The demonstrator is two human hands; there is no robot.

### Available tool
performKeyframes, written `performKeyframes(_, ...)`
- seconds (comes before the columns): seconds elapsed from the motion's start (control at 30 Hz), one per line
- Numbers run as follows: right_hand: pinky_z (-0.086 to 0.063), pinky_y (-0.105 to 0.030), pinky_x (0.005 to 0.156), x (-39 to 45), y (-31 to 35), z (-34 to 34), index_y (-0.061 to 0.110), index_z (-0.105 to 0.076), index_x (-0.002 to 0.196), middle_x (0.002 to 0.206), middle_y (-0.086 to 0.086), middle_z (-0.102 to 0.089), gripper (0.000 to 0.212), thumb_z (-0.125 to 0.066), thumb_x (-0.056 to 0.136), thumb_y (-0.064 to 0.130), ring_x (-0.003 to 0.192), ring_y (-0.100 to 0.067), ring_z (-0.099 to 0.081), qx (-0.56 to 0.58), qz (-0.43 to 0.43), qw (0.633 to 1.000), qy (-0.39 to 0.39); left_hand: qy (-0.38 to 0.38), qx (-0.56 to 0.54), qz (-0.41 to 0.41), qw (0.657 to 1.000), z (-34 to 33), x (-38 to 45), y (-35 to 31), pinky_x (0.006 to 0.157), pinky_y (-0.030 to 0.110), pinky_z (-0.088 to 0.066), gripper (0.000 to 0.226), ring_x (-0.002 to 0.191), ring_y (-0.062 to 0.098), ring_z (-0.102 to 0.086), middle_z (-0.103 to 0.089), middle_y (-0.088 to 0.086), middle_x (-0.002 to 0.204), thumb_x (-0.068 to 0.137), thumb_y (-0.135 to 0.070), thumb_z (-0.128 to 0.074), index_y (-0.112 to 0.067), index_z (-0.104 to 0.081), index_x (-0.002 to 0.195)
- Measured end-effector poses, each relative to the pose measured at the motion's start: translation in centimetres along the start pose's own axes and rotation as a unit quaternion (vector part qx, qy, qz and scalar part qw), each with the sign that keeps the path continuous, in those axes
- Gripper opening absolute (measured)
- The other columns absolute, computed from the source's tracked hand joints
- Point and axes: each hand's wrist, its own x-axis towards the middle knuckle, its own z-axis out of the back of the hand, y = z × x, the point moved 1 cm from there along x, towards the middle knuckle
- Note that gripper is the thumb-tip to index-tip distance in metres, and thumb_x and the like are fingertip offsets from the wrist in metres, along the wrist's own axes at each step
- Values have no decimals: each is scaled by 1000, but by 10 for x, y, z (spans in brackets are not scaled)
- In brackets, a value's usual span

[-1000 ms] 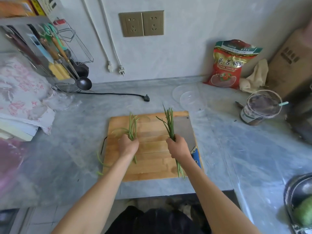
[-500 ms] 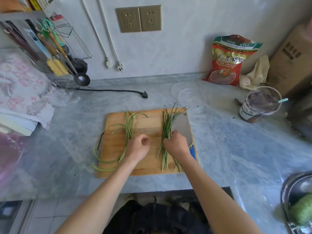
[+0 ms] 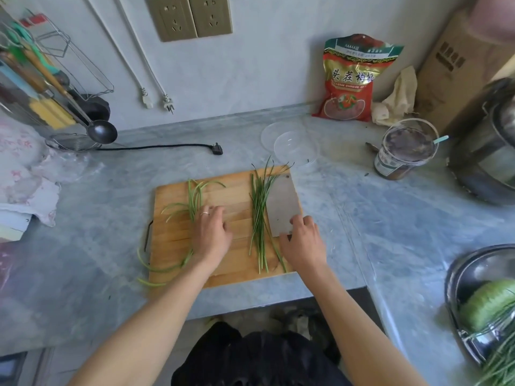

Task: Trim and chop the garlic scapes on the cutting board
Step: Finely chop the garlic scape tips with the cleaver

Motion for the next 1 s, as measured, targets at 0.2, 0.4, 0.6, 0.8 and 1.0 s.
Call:
performKeyframes(0.2, -43, -35, 66, 13, 40, -15, 8, -52, 98, 101, -9, -54, 19, -51, 91, 25, 90, -29, -55, 18, 70, 995, 74, 33, 14, 173, 984, 15, 1, 25, 81, 42, -47, 48, 117, 36, -49, -43, 16, 131, 89, -15, -62, -17, -46, 134)
performKeyframes(0.4, -48, -36, 71, 26, 70, -27, 10, -55, 102, 103, -6, -54, 20, -53, 90, 25, 88, -24, -55, 29, 92, 989, 114, 33, -17, 186, 982, 31, 16, 55, 83, 41, -44, 44, 122, 34, -48, -43, 16, 135, 91, -8, -57, -17, -50, 133)
performKeyframes(0.6, -52, -40, 77, 29, 46, -16, 8, -61, 100, 98, -7, -62, 21, -58, 90, 25, 87, -26, -58, 63, 54, 994, 64, -23, -26, 35, 999, 29, 7, 48, 92, 42, -48, 36, 112, 31, -56, -52, 9, 129, 86, -16, -65, -14, -62, 122)
performKeyframes(0.8, -47, -34, 77, 22, 4, 0, 9, -57, 116, 115, -7, -55, 29, -53, 90, 20, 100, -25, -54, 38, -44, 998, 9, 81, -24, -282, 956, 9, 32, -6, 82, 45, -55, 44, 109, 32, -59, -61, 11, 122, 78, 9, -65, -9, -67, 117)
performKeyframes(1.0, -44, -33, 66, 11, -15, 0, 11, -42, 101, 105, -10, -47, 21, -53, 85, 19, 93, -26, -52, -32, -139, 988, 57, 210, 248, -532, 782, 3, 57, -35, 114, 43, -32, 66, 141, 33, -33, -39, 13, 150, 81, 9, -48, -17, -50, 141)
